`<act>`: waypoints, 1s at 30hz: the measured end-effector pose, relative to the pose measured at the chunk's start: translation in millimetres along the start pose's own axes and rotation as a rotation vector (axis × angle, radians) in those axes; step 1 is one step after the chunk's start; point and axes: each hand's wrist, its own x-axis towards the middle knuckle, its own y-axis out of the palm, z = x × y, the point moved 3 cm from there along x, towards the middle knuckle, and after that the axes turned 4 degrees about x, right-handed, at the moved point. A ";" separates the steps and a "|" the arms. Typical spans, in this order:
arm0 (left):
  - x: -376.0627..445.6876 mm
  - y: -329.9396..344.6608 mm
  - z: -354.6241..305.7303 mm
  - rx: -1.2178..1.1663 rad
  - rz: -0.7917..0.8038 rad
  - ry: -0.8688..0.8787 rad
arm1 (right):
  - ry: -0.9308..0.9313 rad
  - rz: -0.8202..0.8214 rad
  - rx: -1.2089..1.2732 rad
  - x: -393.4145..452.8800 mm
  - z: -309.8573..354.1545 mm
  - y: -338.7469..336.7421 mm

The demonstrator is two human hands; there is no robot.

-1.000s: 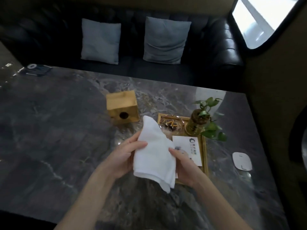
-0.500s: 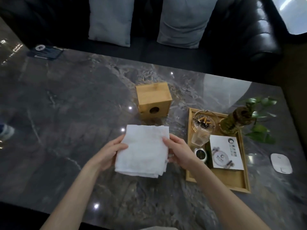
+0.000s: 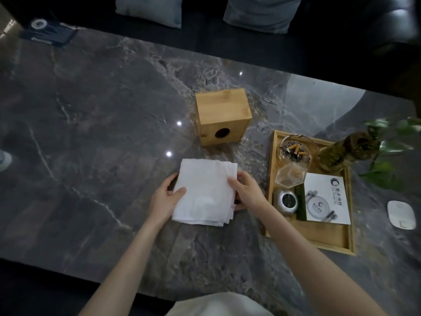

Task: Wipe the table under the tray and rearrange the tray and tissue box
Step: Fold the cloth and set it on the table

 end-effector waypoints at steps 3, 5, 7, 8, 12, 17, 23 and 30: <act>-11.9 0.1 4.5 -0.021 -0.075 -0.057 | 0.037 -0.053 0.070 -5.4 -8.5 -0.8; -19.9 0.6 6.0 0.005 -0.092 -0.077 | 0.035 -0.066 0.078 -10.0 -13.4 -1.6; -28.6 2.4 6.1 0.075 -0.104 -0.054 | 0.007 -0.073 0.044 -16.0 -17.2 0.3; -31.9 3.5 7.1 0.111 -0.118 -0.030 | -0.021 -0.084 0.009 -19.9 -18.2 2.0; -41.6 9.8 6.0 0.329 -0.226 0.115 | -0.147 -0.212 -0.136 -35.6 -23.5 10.0; -50.2 19.9 15.5 0.671 -0.285 0.242 | -0.529 -0.282 -0.700 -51.4 -38.0 19.4; -54.3 28.2 14.0 0.767 -0.357 0.228 | -0.528 -0.164 -0.917 -58.3 -51.3 17.0; -74.1 84.5 -32.1 0.530 -0.174 0.458 | -0.376 -0.078 -0.586 -82.1 -4.0 -20.7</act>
